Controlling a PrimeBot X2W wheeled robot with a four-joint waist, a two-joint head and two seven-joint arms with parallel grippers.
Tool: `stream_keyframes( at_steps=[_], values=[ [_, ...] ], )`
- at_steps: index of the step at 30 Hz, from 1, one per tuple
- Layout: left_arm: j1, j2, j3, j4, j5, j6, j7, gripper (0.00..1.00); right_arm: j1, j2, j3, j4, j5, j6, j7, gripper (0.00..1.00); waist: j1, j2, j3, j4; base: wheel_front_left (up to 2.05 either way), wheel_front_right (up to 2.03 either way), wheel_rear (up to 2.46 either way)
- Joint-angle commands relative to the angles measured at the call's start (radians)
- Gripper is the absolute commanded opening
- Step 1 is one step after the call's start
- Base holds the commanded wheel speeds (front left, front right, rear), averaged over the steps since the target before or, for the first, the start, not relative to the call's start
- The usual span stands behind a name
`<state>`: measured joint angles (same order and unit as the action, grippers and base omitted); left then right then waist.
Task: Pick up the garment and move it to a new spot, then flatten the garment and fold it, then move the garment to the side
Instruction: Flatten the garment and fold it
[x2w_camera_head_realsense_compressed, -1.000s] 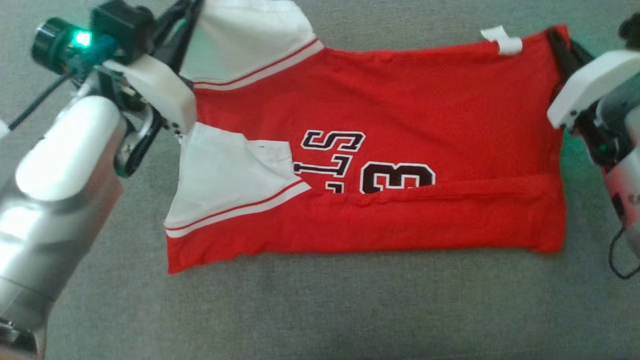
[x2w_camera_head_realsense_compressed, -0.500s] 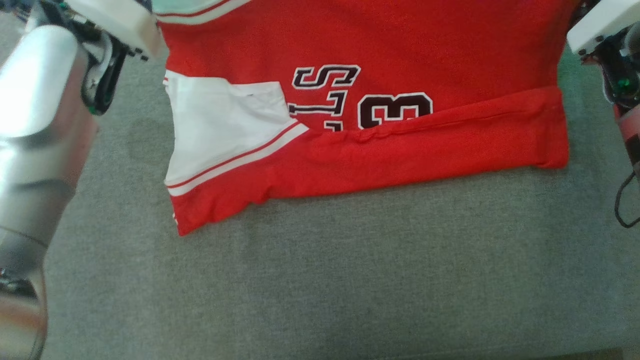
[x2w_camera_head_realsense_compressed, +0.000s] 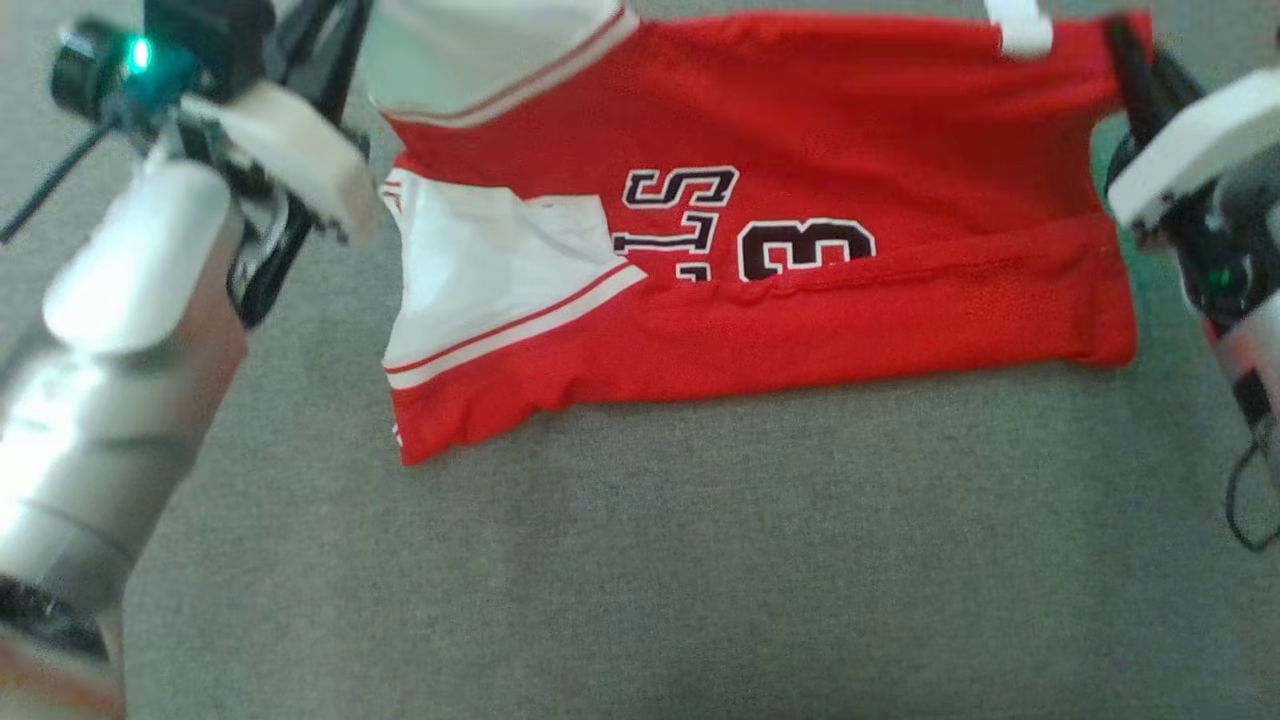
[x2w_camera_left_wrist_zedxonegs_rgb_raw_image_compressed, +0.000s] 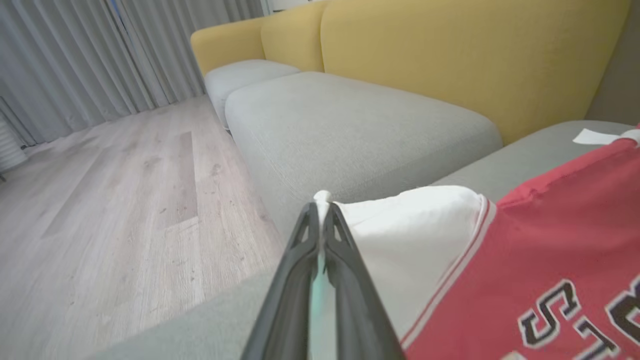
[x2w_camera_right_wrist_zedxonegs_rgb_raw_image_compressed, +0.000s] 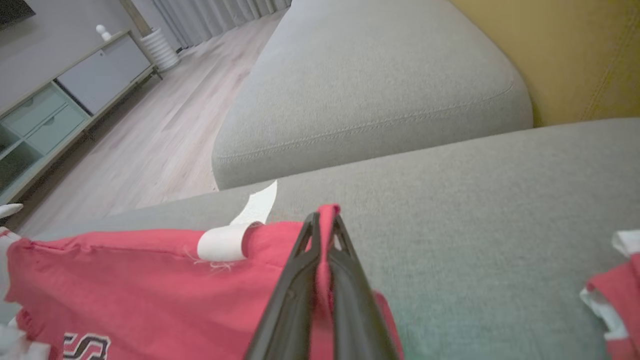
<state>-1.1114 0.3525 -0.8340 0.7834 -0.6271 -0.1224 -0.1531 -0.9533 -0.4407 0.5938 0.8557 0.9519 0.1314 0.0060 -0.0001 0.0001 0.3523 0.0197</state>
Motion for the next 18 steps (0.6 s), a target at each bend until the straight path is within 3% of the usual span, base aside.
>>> stream_keyframes(
  at_steps=[1,18],
  values=[
    [-0.001,0.066,0.02,-0.037,-0.024,-0.002,0.019,0.0,0.032,-0.028,0.018,-0.038,0.027,-0.001,0.015,0.0,0.0001,-0.0001,-0.036,0.009,0.0,0.0,0.0],
    [0.294,0.316,-0.146,-0.42,-0.284,-0.008,0.385,0.0,0.228,-0.185,0.162,-0.154,0.198,-0.001,0.294,0.0,0.0001,-0.0001,-0.156,0.024,0.0,0.0,0.0]
  ],
)
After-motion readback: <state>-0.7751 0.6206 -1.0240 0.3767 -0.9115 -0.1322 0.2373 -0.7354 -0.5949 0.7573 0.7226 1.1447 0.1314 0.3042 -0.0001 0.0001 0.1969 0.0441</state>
